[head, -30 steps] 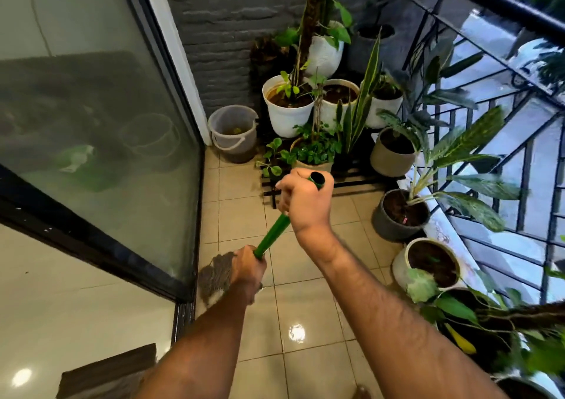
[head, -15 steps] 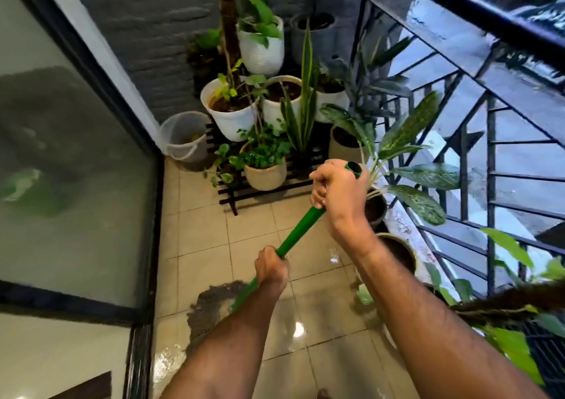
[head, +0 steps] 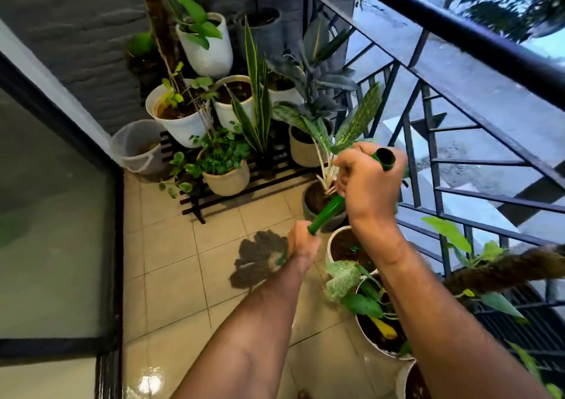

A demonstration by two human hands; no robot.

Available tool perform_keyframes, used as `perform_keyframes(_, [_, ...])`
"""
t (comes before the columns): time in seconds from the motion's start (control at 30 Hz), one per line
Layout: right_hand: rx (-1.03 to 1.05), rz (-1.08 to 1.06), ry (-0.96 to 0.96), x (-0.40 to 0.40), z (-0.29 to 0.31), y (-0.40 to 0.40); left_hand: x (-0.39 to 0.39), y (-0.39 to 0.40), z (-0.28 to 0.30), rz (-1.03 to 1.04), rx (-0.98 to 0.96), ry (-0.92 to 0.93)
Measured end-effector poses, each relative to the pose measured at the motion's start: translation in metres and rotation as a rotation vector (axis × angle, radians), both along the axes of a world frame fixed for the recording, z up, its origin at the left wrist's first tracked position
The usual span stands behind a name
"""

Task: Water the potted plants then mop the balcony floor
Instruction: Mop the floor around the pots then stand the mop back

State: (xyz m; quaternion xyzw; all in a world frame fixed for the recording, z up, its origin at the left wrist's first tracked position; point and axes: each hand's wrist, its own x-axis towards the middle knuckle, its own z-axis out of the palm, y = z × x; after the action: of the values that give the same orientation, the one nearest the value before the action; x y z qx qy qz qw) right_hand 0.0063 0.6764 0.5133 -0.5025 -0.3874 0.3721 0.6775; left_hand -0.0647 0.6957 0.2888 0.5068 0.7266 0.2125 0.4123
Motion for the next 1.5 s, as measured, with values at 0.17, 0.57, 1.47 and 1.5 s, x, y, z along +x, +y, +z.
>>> perform_keyframes(0.17, [-0.078, -0.147, -0.028, 0.025, 0.011, -0.009, 0.028, -0.024, 0.003, -0.138, -0.002, 0.007])
perform_keyframes(0.57, [-0.227, -0.135, -0.025, -0.081, 0.027, -0.057, -0.073, -0.109, 0.0, -0.233, -0.036, 0.128])
perform_keyframes(1.47, [-0.047, 0.566, 0.005, -0.499, 0.016, -0.027, -0.486, -0.074, -0.001, 0.351, 0.052, -0.147])
perform_keyframes(1.5, [-0.037, 0.572, 0.012, -0.499, 0.013, -0.017, -0.49, -0.061, -0.002, 0.361, 0.058, -0.13])
